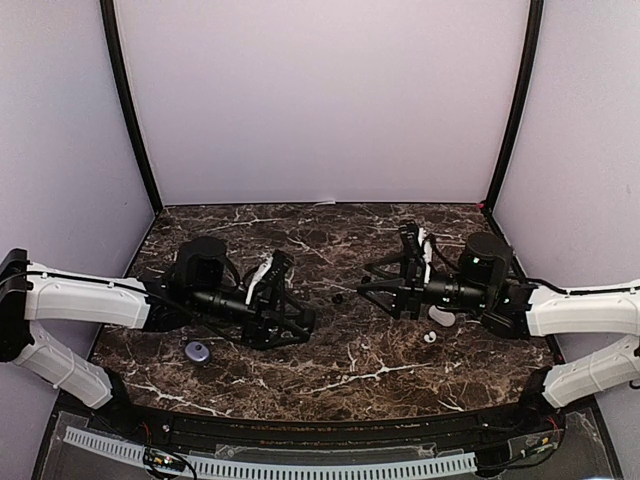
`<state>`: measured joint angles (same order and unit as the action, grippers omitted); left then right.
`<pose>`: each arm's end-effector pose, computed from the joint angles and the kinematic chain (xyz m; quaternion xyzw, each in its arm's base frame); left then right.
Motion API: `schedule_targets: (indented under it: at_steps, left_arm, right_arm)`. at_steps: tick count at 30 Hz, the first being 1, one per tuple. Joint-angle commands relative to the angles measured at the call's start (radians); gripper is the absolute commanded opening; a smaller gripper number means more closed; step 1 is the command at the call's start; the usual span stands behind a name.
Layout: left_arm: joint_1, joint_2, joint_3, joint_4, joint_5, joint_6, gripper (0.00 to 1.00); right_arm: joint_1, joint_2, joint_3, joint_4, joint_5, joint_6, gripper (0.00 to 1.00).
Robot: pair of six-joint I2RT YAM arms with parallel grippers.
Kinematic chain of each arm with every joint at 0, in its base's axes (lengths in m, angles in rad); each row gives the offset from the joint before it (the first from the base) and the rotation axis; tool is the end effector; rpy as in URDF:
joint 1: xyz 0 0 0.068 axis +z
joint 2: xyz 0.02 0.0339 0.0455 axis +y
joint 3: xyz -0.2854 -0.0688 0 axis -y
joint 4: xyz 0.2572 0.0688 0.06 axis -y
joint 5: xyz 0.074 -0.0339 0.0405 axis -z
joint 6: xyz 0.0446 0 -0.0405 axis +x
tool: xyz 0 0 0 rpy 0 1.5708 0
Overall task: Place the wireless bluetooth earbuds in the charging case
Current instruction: Pass from the left arm to the right
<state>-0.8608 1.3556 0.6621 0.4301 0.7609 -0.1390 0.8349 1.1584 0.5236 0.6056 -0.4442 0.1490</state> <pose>0.1708 -0.2459 0.2464 0.4715 0.6099 -0.5294 0.3542 0.1620 0.2074 0.2674 -0.3798 0.6074 0.4603 0.5244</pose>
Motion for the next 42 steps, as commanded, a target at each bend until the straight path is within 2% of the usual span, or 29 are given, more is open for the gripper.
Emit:
schedule_targets:
  at_steps: [1, 10, 17, 25, 26, 27, 28, 30, 35, 42]
  left_arm:
    - [0.005, 0.013, 0.047, -0.055, 0.081, 0.006, 0.57]
    - [0.005, 0.117, 0.126, -0.126, 0.148, 0.023, 0.56]
    - [0.005, 0.141, 0.147, -0.137, 0.197, 0.037, 0.56]
    - [0.005, 0.17, 0.175, -0.162, 0.252, 0.045, 0.56]
    - [0.005, 0.169, 0.175, -0.163, 0.255, 0.047, 0.56]
    - [0.005, 0.168, 0.175, -0.163, 0.26, 0.048, 0.56]
    - [0.005, 0.167, 0.174, -0.164, 0.264, 0.05, 0.56]
    - [0.005, 0.163, 0.173, -0.169, 0.269, 0.053, 0.56]
    - [0.005, 0.16, 0.174, -0.196, 0.261, 0.071, 0.56]
    - [0.005, 0.179, 0.195, -0.217, 0.265, 0.084, 0.56]
  right_arm:
    - [0.032, 0.038, 0.092, -0.147, 0.009, -0.011, 0.65]
    - [0.065, 0.099, 0.166, -0.204, 0.009, -0.011, 0.65]
    - [0.08, 0.127, 0.191, -0.233, 0.009, -0.011, 0.65]
    - [0.121, 0.19, 0.26, -0.348, 0.009, -0.011, 0.65]
    - [0.126, 0.193, 0.269, -0.368, 0.227, -0.011, 0.68]
    - [0.13, 0.196, 0.271, -0.384, -0.197, -0.958, 0.55]
    - [0.134, 0.195, 0.266, -0.398, -0.253, -1.236, 0.54]
    - [0.138, 0.189, 0.251, -0.416, -0.265, -1.334, 0.56]
    - [0.144, 0.162, 0.217, -0.438, -0.24, -1.406, 0.61]
    - [0.161, 0.186, 0.236, -0.448, -0.272, -1.44, 0.57]
